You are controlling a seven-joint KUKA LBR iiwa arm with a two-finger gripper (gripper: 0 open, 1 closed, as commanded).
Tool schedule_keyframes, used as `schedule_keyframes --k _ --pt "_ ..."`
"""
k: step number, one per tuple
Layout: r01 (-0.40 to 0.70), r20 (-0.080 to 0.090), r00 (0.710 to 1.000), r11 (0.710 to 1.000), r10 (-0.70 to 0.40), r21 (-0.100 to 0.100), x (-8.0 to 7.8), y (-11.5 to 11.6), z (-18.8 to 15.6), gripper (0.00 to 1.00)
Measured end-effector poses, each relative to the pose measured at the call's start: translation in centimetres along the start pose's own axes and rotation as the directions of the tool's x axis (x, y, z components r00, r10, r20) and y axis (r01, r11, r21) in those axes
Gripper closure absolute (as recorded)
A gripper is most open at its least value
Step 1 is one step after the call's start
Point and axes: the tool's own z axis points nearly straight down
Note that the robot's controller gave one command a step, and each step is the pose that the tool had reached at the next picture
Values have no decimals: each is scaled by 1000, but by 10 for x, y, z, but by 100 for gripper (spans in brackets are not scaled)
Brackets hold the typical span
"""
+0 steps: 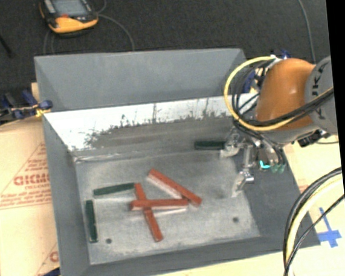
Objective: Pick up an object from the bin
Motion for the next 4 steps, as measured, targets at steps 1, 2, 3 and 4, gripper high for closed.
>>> schedule_keyframes --k 1,2,3,4 --pt "3 8 1000 1000 -3 1 -2 0 -5 0" --pt "-85 8 996 996 85 -3 -1 62 25 0" --pt "-100 8 995 995 100 -4 -34 46 13 0" --pt "-119 8 993 993 119 -1 -14 85 19 0"
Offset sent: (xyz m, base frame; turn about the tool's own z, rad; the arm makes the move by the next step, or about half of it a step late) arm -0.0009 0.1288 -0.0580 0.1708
